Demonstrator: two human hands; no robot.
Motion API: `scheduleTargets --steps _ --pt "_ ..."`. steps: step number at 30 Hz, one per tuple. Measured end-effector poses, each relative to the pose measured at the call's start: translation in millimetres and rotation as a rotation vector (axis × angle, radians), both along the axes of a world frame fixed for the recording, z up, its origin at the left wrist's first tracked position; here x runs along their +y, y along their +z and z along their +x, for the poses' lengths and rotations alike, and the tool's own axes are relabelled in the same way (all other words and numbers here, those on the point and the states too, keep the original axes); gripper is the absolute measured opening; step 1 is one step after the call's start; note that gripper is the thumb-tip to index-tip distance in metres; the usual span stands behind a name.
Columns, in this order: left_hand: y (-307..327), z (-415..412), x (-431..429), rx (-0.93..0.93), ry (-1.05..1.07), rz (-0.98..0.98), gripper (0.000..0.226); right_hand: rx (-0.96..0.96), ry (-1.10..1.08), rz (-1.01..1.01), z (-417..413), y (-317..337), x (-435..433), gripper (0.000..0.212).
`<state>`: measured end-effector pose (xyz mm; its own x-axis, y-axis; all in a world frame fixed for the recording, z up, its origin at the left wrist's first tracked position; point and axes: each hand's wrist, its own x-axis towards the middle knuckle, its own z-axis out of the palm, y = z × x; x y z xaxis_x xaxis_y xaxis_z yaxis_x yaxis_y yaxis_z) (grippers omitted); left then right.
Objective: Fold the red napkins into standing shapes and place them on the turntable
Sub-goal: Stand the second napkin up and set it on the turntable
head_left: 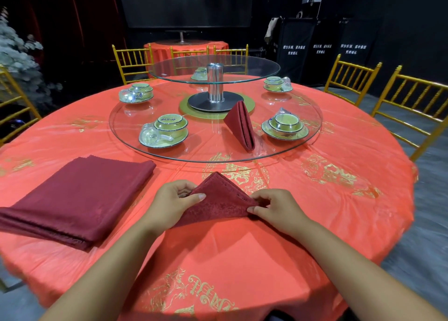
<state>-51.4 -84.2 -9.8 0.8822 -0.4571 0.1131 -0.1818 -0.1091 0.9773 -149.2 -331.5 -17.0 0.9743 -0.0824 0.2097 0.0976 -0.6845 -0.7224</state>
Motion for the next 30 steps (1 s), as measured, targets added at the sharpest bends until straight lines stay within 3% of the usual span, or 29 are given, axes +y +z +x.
scheduleTargets --steps 6,10,15,17,22,26,28,30 --pt "13.3 21.7 -33.4 -0.075 -0.016 0.002 0.017 -0.08 -0.11 -0.082 21.8 7.7 -16.3 0.015" --pt "10.4 37.2 -53.3 -0.086 -0.036 0.054 0.012 -0.014 -0.159 -0.157 28.7 4.4 -28.8 0.018" --pt "2.5 47.9 -62.1 -0.056 -0.028 0.081 0.009 0.001 -0.163 -0.155 34.3 -0.2 -23.3 0.056" --pt "1.6 50.4 -62.3 -0.055 -0.039 0.078 0.009 -0.017 -0.152 -0.094 39.5 0.0 -14.3 0.061" --pt "0.4 51.8 -60.1 -0.09 -0.094 0.071 0.009 -0.139 -0.203 -0.102 47.8 -8.8 6.5 0.044" --pt "2.6 54.8 -57.0 -0.091 -0.064 0.049 0.018 -0.226 -0.25 -0.088 47.3 -15.0 9.1 0.043" --pt "3.8 62.1 -57.2 -0.224 0.006 0.135 0.031 -0.234 -0.248 -0.069 47.1 -16.5 8.8 0.049" --pt "1.9 73.7 -58.5 -0.406 0.072 0.383 0.046 -0.228 -0.242 -0.063 46.4 -17.4 8.4 0.052"
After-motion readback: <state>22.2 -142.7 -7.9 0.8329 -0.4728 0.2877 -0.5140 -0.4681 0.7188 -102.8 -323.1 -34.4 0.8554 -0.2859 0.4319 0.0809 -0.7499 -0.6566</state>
